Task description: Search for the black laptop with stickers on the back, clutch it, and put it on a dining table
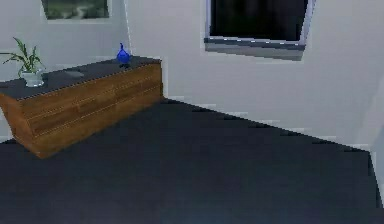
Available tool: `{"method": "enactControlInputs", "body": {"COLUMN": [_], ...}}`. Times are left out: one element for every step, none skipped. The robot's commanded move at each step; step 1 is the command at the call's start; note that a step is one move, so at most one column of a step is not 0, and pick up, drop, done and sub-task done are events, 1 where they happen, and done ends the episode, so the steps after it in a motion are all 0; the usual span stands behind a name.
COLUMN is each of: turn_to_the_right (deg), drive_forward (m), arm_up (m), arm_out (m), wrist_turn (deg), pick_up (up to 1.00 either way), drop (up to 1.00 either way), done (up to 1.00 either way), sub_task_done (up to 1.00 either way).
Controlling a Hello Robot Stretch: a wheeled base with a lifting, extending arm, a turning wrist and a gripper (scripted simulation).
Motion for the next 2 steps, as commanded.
{"method": "enactControlInputs", "body": {"turn_to_the_right": [-24.0, 0.0], "drive_forward": [0.0, 0.35], "arm_up": [0.0, 0.0], "arm_out": [0.0, 0.0], "wrist_turn": [0.0, 0.0], "pick_up": [0.0, 0.0], "drop": [0.0, 0.0], "done": [0.0, 0.0], "sub_task_done": [0.0, 0.0]}}
